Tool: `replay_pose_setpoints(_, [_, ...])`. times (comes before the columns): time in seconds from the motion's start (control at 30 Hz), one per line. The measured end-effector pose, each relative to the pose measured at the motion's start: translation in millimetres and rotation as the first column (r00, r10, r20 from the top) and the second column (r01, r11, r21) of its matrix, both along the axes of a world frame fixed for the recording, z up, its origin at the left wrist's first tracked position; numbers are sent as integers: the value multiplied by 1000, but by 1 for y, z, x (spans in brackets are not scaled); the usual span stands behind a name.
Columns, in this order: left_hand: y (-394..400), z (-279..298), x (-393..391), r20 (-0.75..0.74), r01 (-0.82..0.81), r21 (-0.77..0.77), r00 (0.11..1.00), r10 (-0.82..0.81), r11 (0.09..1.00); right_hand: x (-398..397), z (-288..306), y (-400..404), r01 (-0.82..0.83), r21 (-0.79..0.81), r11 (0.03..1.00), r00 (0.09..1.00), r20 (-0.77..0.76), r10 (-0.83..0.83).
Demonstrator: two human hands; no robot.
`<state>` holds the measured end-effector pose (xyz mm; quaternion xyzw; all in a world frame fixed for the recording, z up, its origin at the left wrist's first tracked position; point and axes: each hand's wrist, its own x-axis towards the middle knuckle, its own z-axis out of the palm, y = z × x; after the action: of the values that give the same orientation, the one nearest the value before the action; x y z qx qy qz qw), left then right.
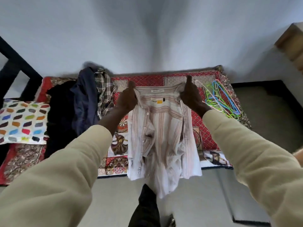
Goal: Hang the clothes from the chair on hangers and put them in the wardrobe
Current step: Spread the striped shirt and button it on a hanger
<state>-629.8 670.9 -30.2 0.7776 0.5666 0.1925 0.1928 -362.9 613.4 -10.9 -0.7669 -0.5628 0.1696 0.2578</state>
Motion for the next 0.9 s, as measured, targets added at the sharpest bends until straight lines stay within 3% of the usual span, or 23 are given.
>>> replay_pose_setpoints(0.1, [78,-42,13,-61,-101,-132,994,94,986,8,-44,64,66,-78,995,996,66,-61])
replay_pose_setpoints(0.3, [232,-166,34,-205,-237,-248,960,188,939,27,-161,200,105,-200,974,978,199,-64])
replay_pose_setpoints(0.4, [289,-246,33,-228,-213,-411,965,126,886,43,-235,245,131,-318,939,987,133,-93])
replay_pose_setpoints(0.5, [309,-296,42,-170,-186,-692,981,93,698,52,-295,273,135,-491,861,977,-78,-197])
replay_pose_setpoints(0.57, [320,-322,52,-63,-150,-851,980,186,503,56,-336,293,126,-551,825,921,-243,-303])
replay_pose_setpoints(0.6, [324,-327,57,11,-113,-883,965,261,456,56,-349,301,141,-535,833,885,-308,-348])
replay_pose_setpoints(0.67, [333,-350,62,203,-31,-879,879,431,476,57,-371,315,208,-460,863,828,-387,-405])
replay_pose_setpoints(0.73, [331,-385,57,325,21,-859,794,514,511,56,-390,319,144,-481,865,842,-399,-362])
replay_pose_setpoints(0.8, [315,-409,51,332,37,-805,856,397,592,55,-409,309,46,-527,848,882,-378,-282])
replay_pose_setpoints(0.9, [271,-424,46,360,-60,-652,853,378,756,46,-428,273,57,-376,925,978,-163,-126])
